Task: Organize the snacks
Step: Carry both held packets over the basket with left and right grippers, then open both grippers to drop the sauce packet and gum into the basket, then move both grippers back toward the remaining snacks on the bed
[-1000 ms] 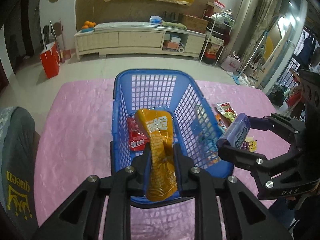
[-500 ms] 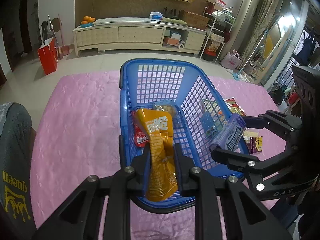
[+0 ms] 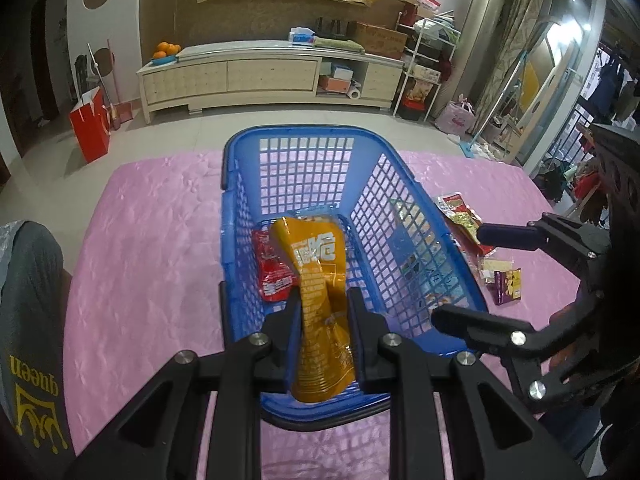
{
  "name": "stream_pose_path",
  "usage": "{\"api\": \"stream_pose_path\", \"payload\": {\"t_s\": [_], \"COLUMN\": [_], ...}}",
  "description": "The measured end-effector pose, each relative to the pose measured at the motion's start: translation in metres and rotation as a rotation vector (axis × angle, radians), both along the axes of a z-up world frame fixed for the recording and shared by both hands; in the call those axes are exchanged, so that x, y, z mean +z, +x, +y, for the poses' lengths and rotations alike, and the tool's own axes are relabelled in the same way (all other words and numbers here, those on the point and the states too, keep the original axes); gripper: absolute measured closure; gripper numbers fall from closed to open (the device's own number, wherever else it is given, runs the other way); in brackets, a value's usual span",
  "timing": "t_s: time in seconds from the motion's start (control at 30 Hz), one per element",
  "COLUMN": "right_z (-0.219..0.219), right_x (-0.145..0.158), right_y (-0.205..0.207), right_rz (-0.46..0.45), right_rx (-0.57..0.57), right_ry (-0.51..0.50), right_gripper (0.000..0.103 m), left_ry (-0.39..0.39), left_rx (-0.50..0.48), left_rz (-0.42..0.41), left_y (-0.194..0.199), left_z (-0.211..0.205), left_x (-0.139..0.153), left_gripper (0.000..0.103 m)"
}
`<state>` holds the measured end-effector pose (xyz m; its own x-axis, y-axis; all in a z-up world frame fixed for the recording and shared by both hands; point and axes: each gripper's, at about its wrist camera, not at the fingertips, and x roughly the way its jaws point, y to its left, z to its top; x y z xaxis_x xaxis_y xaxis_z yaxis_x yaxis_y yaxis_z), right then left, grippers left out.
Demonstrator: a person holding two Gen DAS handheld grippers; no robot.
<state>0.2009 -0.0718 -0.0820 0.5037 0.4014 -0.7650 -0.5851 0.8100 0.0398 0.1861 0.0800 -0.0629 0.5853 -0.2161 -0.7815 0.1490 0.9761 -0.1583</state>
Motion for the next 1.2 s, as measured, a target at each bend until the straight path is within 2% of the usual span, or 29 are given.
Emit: {"api": "stream_pose_path", "payload": {"t_s": [0.23, 0.43, 0.5, 0.57, 0.67, 0.9, 1.07, 1.2], "right_z": [-0.016, -0.037, -0.041, -0.046, -0.049, -0.056, -0.065, -0.078], "right_x": [0.005, -0.001, -0.004, -0.009, -0.012, -0.003, 0.011, 0.024], "right_y": [0.001, 0.009, 0.012, 0.015, 0.016, 0.007, -0.01, -0.026], "right_rz": [-0.013, 0.012, 0.022, 0.039, 0.06, 0.043, 0.019, -0.003], "right_rx": [-0.076, -0.152, -0.171, -0.188, -0.194, -0.204, -0.213, -0.223], "right_ry": [0.01, 0.008, 0.006, 0.005, 0.009, 0.031, 0.047, 0.052], "right_gripper": [0.008, 0.008, 0.008, 0.009, 0.009, 0.009, 0.009, 0.009], "left_ry": [0.024, 0.052, 0.047, 0.046, 0.066, 0.086, 0.09, 0.092], "left_rx": [-0.032, -0.055, -0.052, -0.051, -0.046, -0.033, -0.027, -0.029], "left_rz": [0.014, 0.03, 0.033, 0.043, 0.043, 0.006, -0.049, -0.083], "left_y": [0.009, 0.016, 0.018, 0.021, 0.021, 0.009, -0.008, -0.021], "left_z": [-0.017, -0.032, -0.034, -0.036, -0.038, -0.04, -0.044, -0.055], "left_x": [-0.004, -0.011, -0.013, -0.015, -0.016, 0.0, 0.023, 0.04], "left_gripper": [0.081, 0.072, 0.051, 0.04, 0.032, 0.029, 0.023, 0.022]}}
